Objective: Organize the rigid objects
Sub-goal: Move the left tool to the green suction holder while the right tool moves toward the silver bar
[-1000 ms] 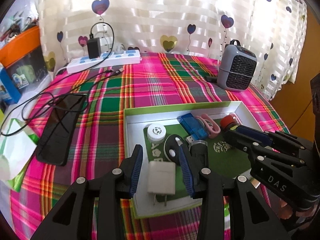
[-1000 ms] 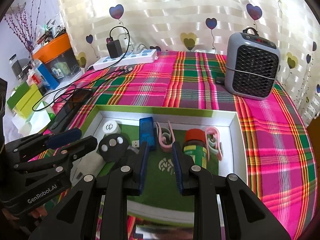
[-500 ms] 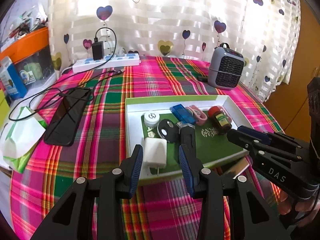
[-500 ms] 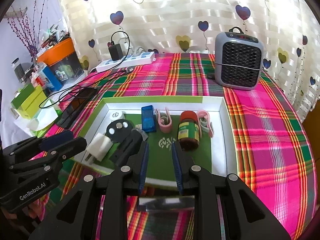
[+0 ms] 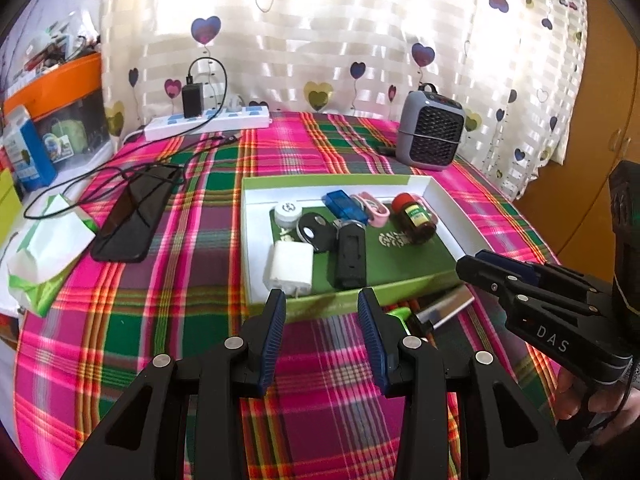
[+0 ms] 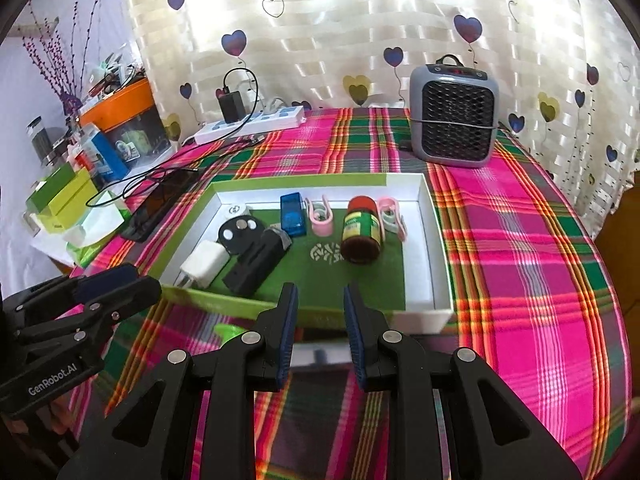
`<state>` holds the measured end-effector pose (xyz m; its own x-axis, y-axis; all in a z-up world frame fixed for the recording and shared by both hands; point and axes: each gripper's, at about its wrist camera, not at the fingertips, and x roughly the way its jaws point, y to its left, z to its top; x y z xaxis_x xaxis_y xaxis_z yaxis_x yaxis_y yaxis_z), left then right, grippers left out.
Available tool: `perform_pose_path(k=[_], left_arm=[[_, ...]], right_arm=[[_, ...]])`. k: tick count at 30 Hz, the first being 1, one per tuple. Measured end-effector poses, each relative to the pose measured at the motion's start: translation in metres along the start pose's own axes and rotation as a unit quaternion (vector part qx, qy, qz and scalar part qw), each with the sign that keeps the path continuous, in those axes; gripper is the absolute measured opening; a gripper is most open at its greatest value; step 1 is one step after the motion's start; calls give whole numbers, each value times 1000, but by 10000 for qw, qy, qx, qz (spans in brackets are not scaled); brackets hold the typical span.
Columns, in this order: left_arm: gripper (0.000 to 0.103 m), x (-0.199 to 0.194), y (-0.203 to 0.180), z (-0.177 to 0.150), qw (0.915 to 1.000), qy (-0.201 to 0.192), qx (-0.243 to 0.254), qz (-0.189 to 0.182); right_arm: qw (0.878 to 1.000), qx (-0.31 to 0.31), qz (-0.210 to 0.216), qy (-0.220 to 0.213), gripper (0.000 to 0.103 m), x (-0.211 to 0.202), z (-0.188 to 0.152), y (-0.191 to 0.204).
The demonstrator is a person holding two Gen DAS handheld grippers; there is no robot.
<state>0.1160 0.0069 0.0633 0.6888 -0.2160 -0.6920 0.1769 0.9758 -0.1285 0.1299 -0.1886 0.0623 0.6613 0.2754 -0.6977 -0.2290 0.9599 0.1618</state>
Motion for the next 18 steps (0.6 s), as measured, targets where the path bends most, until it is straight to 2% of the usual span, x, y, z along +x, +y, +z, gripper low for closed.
perform_pose_path(k=[8,12,18], left_arm=[[37,-1,-7,-12,9998,90,38,-175],[37,1,-11,-17,9994,164,55,-309],[38,7,-20,-24,9978,282,47,-600]], right_arm=[[9999,-36,-163,-24,25,-9,-14,-6],[9999,7,-164,-1,32,-12,-22,-11],[9998,16,-162,58,33,-14,-30,-15]])
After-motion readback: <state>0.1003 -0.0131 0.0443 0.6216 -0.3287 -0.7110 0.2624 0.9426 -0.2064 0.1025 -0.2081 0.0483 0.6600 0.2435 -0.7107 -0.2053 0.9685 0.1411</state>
